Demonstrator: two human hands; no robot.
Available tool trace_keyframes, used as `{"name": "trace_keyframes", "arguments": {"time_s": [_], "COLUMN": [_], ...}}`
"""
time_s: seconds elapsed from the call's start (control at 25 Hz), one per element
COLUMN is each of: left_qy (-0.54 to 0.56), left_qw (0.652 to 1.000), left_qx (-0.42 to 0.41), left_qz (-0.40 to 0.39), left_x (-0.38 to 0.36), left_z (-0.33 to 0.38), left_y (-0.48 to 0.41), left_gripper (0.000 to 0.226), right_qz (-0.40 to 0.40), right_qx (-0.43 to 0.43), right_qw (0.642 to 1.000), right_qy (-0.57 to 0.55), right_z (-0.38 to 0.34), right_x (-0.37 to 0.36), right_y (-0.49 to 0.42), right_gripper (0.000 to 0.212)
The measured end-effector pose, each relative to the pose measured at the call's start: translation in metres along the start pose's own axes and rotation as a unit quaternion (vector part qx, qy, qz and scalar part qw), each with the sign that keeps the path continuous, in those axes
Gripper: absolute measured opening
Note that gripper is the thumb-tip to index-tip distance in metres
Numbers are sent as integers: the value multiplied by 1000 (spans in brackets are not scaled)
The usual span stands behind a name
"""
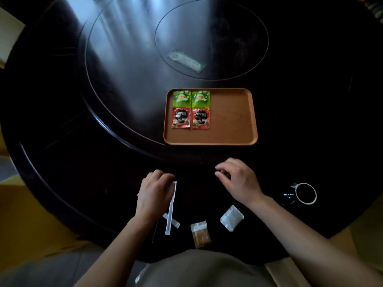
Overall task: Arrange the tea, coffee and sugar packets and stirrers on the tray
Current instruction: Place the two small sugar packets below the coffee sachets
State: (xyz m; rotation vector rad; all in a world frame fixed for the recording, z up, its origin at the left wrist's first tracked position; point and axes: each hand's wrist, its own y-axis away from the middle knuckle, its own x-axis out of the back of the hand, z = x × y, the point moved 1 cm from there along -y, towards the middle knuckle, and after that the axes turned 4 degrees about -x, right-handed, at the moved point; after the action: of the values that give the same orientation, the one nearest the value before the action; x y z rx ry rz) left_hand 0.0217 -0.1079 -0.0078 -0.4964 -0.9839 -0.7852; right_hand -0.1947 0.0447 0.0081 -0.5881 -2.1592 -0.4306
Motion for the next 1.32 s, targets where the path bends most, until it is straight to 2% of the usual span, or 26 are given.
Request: {"name": "trace_keyframes", "arguments": {"time_s": [0.12, 0.2, 0.28, 0.36, 0.64, 0.68, 0.76, 0.88, 1.0, 1.12, 1.32], "left_qy": [36, 49, 42, 40, 67, 66, 61, 23, -49, -82, -40], "left_qw": [988, 970, 960, 958, 964, 972, 992, 989, 973, 967, 969], "left_qx": [147, 238, 278, 284, 257, 226, 109, -58, -112, -101, 6], "left_qz": [-23, -5, 13, 14, 16, 8, -35, -137, -194, -221, -245], "left_x": [-13, -18, -18, -17, -15, -16, -21, -41, -59, -65, -66], "left_z": [-3, -11, -20, -26, -27, -23, -7, 21, 38, 45, 60], "left_y": [50, 68, 77, 79, 79, 80, 83, 85, 81, 77, 70], "left_gripper": [6, 6, 14, 20, 16, 15, 20, 41, 39, 33, 24], "right_qz": [-90, -127, -147, -157, -153, -142, -133, -176, -186, -175, -182], "right_qx": [-24, -23, -7, 2, -23, -29, -35, -19, 18, 10, 2], "right_qw": [995, 991, 989, 988, 988, 989, 988, 973, 963, 965, 965], "right_qy": [22, 20, 9, 4, 13, 25, 67, 148, 195, 197, 187], "right_z": [-1, -15, -35, -54, -60, -51, -21, 22, 38, 40, 43], "right_x": [-24, -45, -66, -82, -93, -85, -67, -42, -36, -33, -31], "right_y": [44, 54, 50, 41, 39, 44, 59, 86, 98, 93, 85], "right_gripper": [14, 17, 19, 19, 18, 17, 18, 34, 42, 34, 20]}}
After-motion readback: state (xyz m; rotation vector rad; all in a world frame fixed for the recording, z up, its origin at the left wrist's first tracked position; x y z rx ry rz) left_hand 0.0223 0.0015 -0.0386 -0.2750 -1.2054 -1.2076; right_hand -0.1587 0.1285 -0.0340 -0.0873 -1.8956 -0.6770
